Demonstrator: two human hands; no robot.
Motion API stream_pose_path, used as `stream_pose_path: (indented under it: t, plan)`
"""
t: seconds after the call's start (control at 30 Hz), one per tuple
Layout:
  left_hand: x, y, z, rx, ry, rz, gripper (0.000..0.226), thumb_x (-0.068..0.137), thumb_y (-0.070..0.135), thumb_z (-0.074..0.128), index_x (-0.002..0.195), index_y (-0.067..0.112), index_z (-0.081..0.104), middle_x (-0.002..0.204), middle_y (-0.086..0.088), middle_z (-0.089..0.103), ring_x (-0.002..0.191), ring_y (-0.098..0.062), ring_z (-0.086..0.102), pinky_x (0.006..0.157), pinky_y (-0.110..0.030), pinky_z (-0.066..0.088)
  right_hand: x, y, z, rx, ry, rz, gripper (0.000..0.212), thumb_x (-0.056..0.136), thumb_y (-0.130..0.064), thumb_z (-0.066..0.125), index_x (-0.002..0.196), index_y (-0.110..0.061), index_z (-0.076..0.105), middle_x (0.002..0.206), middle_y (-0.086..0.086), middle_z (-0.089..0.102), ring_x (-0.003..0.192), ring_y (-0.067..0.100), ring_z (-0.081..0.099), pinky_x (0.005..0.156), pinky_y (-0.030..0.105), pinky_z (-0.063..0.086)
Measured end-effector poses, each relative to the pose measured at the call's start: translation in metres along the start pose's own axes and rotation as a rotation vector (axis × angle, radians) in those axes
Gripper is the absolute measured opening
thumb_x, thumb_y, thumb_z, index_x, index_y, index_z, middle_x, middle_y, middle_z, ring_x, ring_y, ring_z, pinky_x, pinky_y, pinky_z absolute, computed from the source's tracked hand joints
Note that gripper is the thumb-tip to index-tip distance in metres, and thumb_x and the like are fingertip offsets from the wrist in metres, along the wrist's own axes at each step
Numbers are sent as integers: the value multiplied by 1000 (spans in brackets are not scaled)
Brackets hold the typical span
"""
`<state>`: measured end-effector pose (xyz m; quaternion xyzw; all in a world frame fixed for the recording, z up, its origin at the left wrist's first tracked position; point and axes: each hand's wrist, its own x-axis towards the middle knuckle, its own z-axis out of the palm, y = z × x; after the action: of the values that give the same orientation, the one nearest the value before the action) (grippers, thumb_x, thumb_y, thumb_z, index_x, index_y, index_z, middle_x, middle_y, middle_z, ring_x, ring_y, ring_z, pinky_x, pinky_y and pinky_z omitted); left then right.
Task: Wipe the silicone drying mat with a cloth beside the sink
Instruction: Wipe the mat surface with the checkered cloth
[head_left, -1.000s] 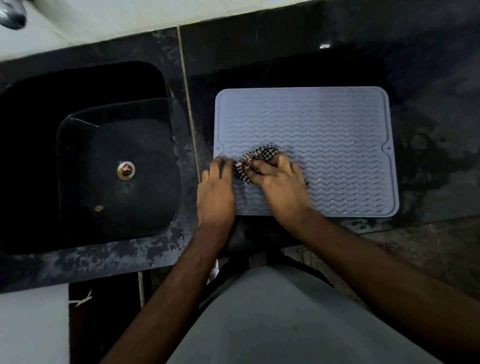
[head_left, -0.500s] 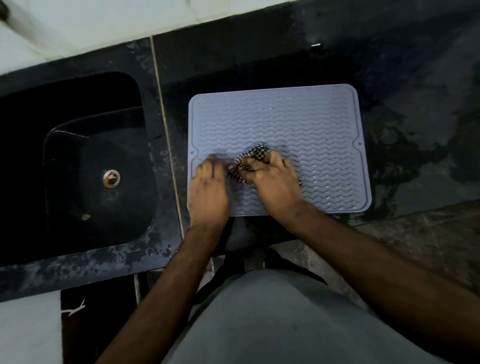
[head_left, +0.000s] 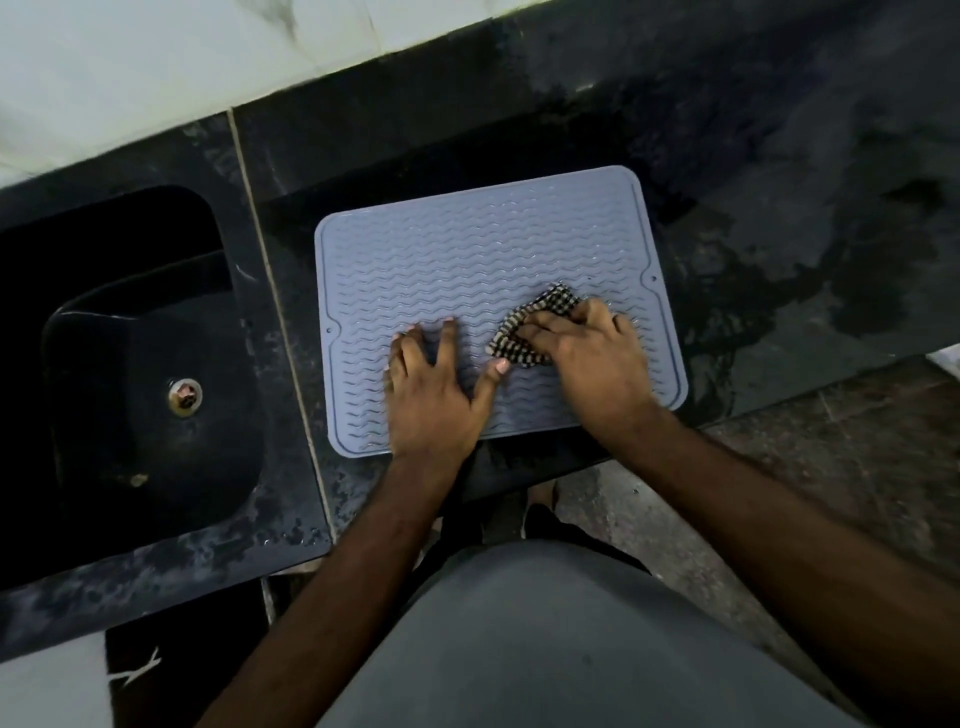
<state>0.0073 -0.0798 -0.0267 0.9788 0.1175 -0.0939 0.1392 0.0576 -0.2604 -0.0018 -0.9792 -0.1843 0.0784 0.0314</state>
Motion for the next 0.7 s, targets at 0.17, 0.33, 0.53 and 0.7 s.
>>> stream_pose_path:
  t: [0.17, 0.33, 0.53, 0.7]
  plan:
    - [1, 18, -2, 72, -74, -73, 105, 83, 91, 29, 162, 22, 15, 163, -30, 14, 152, -45, 13, 121, -61, 21, -6, 15, -2, 6, -28, 69, 49, 99, -22, 48, 143, -42, 43, 151, -20, 39, 127, 24, 35, 97, 41, 33]
    - [11, 49, 1, 73, -189, -196, 123, 78, 94, 23, 161, 5, 1, 164, -33, -5, 152, -49, -8, 118, -71, 4, -12, 35, -8, 16, -28, 118, 43, 100, -26, 49, 140, -42, 48, 149, -20, 43, 125, 24, 38, 95, 40, 34]
    - [14, 58, 11, 113, -204, -236, 138, 73, 99, 26, 157, -3, -11, 161, -38, -14, 151, -50, -15, 118, -70, -4, -23, 56, -8, 26, -18, 223, 44, 101, -25, 43, 142, -42, 46, 147, -21, 44, 124, 23, 36, 91, 38, 33]
    - [17, 69, 8, 92, -226, -220, 127, 84, 87, 37, 156, -6, -10, 161, -37, -14, 151, -49, -13, 122, -64, -1, -35, 62, -4, 3, -44, 327, 48, 102, -21, 35, 149, -30, 36, 153, -12, 39, 126, 27, 36, 92, 41, 36]
